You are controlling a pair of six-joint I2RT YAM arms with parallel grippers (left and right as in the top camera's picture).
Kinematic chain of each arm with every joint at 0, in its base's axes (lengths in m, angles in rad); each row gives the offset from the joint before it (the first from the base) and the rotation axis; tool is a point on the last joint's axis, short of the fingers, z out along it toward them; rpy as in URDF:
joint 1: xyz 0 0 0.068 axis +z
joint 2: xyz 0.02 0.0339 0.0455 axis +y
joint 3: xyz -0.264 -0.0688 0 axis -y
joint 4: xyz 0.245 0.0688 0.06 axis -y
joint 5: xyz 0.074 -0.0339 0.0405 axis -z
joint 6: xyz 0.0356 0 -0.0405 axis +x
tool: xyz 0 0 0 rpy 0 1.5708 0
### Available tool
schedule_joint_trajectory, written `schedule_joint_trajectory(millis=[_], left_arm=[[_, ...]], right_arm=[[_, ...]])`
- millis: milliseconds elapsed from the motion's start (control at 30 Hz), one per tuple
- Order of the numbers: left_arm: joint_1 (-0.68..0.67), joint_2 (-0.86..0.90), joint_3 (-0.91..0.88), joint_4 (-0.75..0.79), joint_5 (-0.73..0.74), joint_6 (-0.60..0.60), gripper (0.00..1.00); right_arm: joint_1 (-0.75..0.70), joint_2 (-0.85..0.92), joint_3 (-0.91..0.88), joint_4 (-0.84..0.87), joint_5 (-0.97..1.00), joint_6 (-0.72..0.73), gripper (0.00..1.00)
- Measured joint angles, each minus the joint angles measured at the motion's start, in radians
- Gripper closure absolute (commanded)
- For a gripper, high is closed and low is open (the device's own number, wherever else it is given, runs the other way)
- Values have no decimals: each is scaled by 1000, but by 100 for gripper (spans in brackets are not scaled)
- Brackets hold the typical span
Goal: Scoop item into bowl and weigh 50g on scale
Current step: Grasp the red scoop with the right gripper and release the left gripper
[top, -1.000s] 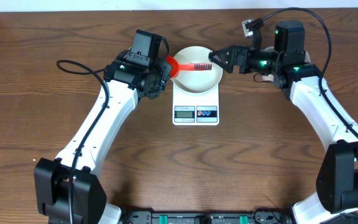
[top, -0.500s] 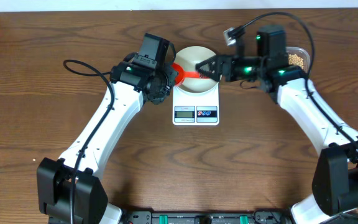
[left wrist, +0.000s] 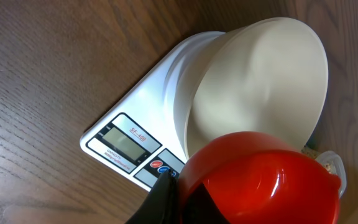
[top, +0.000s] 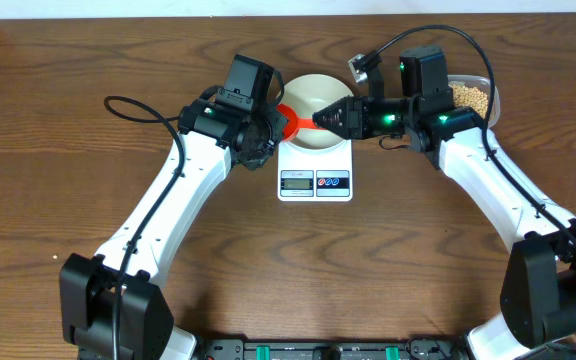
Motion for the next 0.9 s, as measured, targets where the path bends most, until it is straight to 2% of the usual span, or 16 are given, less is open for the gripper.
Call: schedule_joint_trajectory(millis=[600,900], left_arm=[[-1,0,0,0,0,10,93],[-1,0,0,0,0,13,93]], right_arm=[[3,0,0,-3,-45,32,76],[3,0,0,-8,-82,69,84]])
